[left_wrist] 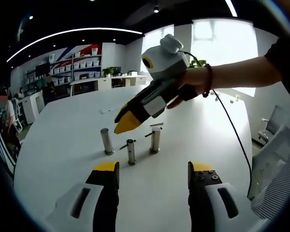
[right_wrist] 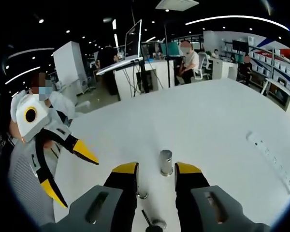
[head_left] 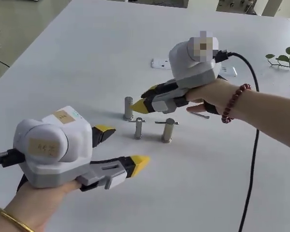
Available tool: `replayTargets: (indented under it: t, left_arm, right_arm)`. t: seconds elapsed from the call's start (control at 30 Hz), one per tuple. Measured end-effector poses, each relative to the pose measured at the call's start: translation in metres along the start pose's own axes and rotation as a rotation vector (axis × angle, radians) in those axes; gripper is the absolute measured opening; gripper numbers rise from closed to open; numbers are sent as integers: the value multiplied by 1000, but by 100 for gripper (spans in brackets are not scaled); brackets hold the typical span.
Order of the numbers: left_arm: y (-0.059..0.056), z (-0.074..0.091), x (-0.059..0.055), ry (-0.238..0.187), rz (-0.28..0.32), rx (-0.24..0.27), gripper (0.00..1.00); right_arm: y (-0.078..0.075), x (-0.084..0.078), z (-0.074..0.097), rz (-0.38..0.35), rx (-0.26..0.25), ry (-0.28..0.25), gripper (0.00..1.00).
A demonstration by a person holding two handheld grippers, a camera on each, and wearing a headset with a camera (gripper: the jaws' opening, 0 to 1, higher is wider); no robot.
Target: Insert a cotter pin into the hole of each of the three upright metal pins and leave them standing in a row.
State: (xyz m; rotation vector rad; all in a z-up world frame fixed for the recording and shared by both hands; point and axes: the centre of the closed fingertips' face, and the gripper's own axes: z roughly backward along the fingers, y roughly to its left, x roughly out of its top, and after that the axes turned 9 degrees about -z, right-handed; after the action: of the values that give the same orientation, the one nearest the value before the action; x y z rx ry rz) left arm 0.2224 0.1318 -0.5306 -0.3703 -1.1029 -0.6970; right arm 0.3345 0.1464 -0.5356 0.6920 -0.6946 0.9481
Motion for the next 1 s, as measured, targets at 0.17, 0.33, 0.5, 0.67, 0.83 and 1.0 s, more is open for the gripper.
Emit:
replayTargets:
  t: [0.17,0.33,0.5,0.67,0.83,1.0]
  left_arm:
    - [0,1,0,-2,2,1,56]
    - [0,2,-1,-2,8,2,57]
    - [1,1,-3,-2,18,4,57]
    - [3,1,-7,2,24,4,57]
    - [-3,0,-9,11,22,-8,57]
    - [-6,-1,-10,12,24,-15,57]
  right_arm:
    - [-1,6,-14,27,-16,-17,22]
    - [-8,2,-27,28,-35,2,21]
    - [-13,-5,-35,20,-51,18,19]
    - [-18,-11,-45,26,-49,45,16]
    - [-20,-9,-51,24,-42,40,13]
    - [-22,-10,-53,19,-53,40,10]
